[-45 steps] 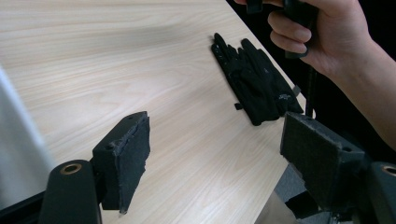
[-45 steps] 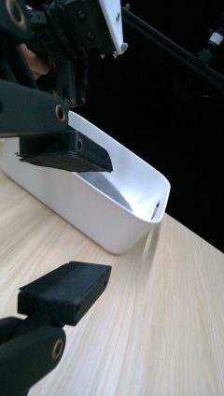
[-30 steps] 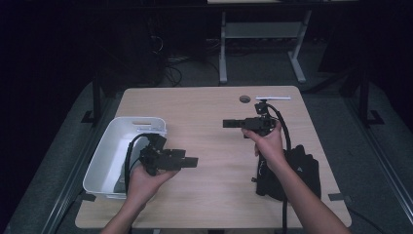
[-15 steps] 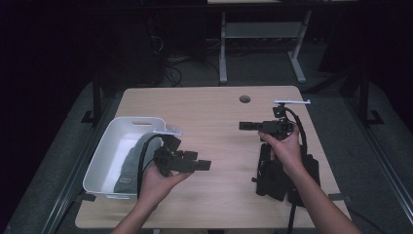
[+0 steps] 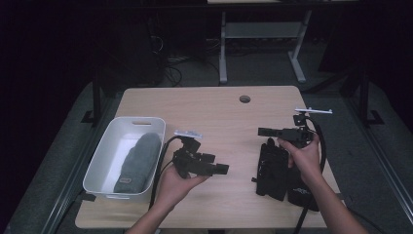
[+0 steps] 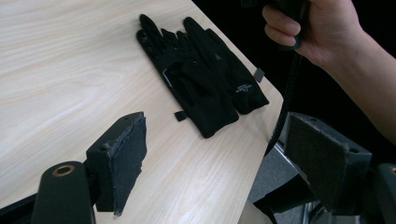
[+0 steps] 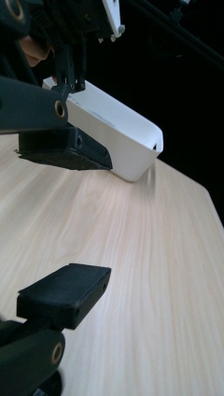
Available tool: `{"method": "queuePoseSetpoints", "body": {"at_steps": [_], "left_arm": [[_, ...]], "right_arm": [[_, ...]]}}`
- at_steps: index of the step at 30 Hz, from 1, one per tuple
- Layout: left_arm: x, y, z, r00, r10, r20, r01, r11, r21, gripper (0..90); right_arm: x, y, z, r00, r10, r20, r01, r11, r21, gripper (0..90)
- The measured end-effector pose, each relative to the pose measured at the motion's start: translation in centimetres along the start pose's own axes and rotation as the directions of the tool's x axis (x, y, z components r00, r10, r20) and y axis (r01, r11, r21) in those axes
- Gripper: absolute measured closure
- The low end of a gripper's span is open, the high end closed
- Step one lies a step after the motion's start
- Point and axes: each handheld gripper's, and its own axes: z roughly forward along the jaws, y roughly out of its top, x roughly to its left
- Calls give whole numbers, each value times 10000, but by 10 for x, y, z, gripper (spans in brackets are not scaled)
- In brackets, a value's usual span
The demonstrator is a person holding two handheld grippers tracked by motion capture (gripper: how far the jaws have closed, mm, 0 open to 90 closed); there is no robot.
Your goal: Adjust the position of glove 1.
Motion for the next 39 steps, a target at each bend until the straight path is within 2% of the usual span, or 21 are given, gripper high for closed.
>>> {"method": "queuePoseSetpoints", "body": {"at_steps": [7, 8, 15, 17, 25, 27, 31, 37, 39], "left_arm": [[-4, 1, 20, 9999, 60, 147, -63, 9997, 238, 210], [-6, 2, 25, 9998, 89, 150, -93, 9995, 297, 210], [-10, 2, 40, 9994, 131, 318, -144, 9991, 403, 210], [-12, 2, 46, 9990, 295, 350, -309, 9987, 402, 210], [-16, 1, 60, 9987, 316, 393, -332, 9986, 402, 210], [-17, 1, 66, 9986, 357, 387, -373, 9984, 429, 210], [-20, 0, 72, 9984, 362, 425, -381, 9983, 432, 210], [-25, 0, 86, 9972, 509, 544, -537, 9972, 513, 210], [-27, 0, 91, 9969, 543, 576, -576, 9967, 570, 210]], "right_arm": [[-10, -8, -12, 9998, 73, 167, -72, 10000, -39, 408], [-13, -10, -15, 9994, -24, 340, 21, 10000, 77, 407], [-20, -17, -27, 9989, 86, 460, -88, 9999, 58, 408], [-25, -23, -34, 9980, 174, 614, -179, 9998, 85, 406], [-41, -40, -51, 9928, 259, 1167, -287, 9993, 222, 405], [-47, -46, -58, 9892, 223, 1451, -257, 9994, 216, 408], [-52, -51, -64, 9852, 224, 1699, -268, 9994, 234, 409], [-57, -60, -72, 9678, -313, 2496, 158, 9978, 641, 410], [-58, -61, -73, 9660, -312, 2568, 145, 9977, 666, 410]]}}
